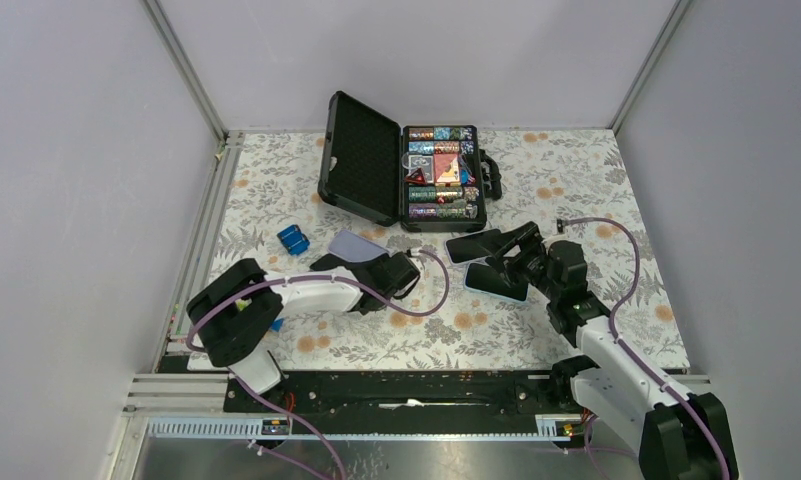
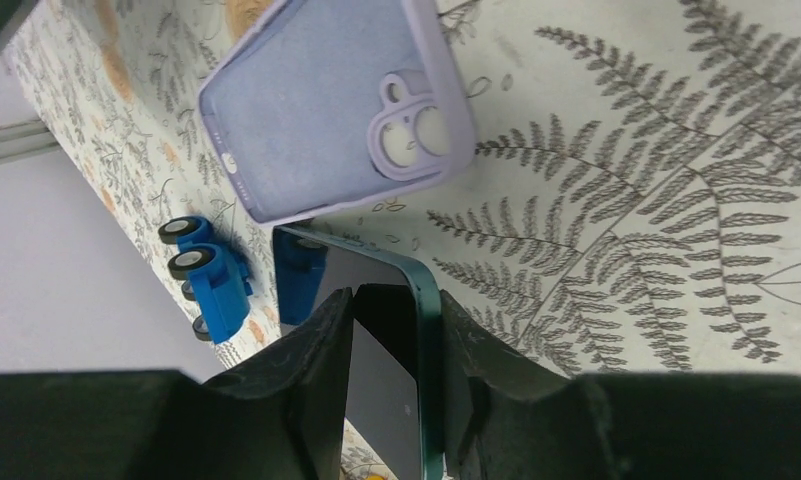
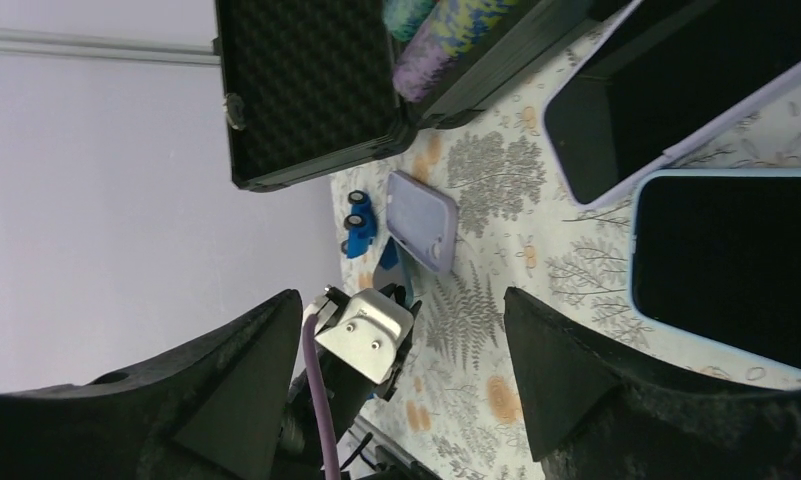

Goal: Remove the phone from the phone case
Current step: Place the phone at the center of the board, then pick up the phone at the center of the board.

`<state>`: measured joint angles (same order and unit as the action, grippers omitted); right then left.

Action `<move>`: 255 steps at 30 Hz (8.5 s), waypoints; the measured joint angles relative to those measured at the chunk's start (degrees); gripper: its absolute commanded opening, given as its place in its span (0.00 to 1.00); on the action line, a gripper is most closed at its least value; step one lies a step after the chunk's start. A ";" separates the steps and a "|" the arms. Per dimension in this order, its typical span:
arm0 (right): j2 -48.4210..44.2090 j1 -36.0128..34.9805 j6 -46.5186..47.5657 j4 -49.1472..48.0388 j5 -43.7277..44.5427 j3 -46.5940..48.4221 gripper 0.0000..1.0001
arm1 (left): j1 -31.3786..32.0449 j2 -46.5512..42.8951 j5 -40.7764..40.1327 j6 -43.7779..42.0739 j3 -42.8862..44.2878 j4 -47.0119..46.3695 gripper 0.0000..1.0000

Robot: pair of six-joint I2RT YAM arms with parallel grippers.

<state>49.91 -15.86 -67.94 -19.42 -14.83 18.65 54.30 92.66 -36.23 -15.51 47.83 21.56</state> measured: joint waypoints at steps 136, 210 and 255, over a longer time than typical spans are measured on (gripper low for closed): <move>-30.34 -0.04 27.08 81.55 36.41 30.93 0.91 | 12.26 24.74 50.34 -10.97 30.60 -12.04 0.99; -3.69 0.00 3.32 15.52 -2.38 -11.15 0.74 | 5.42 0.31 42.47 25.31 4.52 -16.28 0.00; -0.61 0.15 9.49 -10.93 -14.23 -0.68 0.00 | 4.48 -23.54 37.00 31.58 -4.92 -29.68 0.99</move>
<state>49.30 -15.70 -58.46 -30.35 -29.06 17.98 58.78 69.12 0.78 16.08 42.92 -8.12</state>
